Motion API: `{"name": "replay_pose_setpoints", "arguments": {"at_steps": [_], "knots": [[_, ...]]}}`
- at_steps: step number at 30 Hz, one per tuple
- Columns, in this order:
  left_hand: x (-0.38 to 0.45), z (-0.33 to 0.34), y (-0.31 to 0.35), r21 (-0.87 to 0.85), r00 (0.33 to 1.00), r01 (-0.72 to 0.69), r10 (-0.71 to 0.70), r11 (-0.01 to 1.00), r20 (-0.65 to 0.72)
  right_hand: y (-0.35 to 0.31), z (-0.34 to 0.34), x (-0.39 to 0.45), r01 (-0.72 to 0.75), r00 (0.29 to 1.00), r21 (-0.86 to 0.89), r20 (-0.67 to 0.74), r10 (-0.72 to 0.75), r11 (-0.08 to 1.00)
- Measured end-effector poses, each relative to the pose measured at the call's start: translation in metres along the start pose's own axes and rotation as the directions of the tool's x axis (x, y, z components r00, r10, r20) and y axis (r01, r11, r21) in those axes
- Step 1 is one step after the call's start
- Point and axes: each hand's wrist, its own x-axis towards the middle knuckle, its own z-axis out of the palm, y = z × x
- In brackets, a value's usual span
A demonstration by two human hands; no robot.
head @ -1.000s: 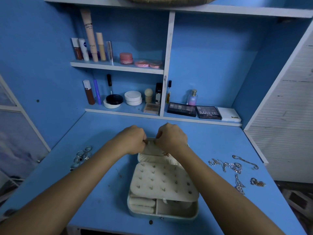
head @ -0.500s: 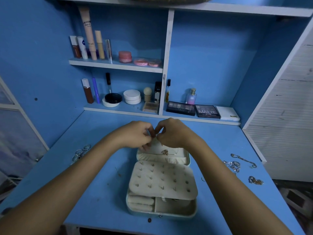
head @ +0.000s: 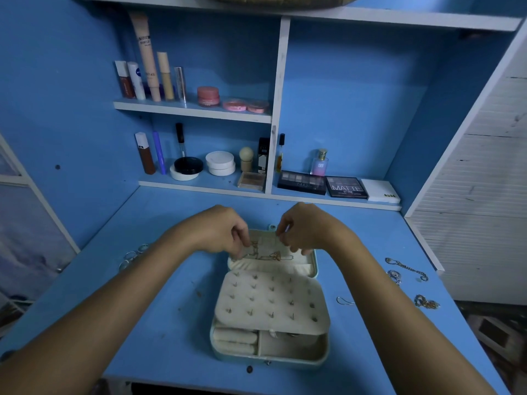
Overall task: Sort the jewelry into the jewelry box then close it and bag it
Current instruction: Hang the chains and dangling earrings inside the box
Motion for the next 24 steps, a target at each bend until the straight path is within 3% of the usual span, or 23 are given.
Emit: {"name": "replay_pose_setpoints", "arguments": {"at_steps": [5, 12, 15, 20, 24], "knots": [[0.005, 0.005, 0.000, 0.068, 0.998, -0.001, -0.003, 0.998, 0.061, 0.009, 0.009, 0.000, -0.070, 0.996, -0.119, 0.055, 0.077, 0.990], [0.010, 0.011, 0.002, 0.059, 0.998, -0.040, 0.042, 0.997, -0.042, -0.004, 0.029, 0.007, 0.058, 0.997, -0.142, -0.035, -0.063, 0.988], [0.012, 0.015, -0.001, 0.031, 0.992, -0.053, 0.056, 0.998, -0.115, -0.011, 0.032, 0.004, 0.127, 0.990, -0.084, -0.057, -0.132, 0.988], [0.015, 0.017, -0.010, 0.044, 0.979, -0.069, 0.076, 0.997, -0.188, -0.007, 0.029, -0.003, 0.194, 0.981, 0.157, -0.052, -0.188, 0.968], [0.018, 0.021, -0.009, 0.133, 0.977, -0.127, 0.147, 0.983, -0.151, 0.005, 0.022, -0.006, 0.180, 0.979, 0.112, -0.117, -0.167, 0.977]]}}
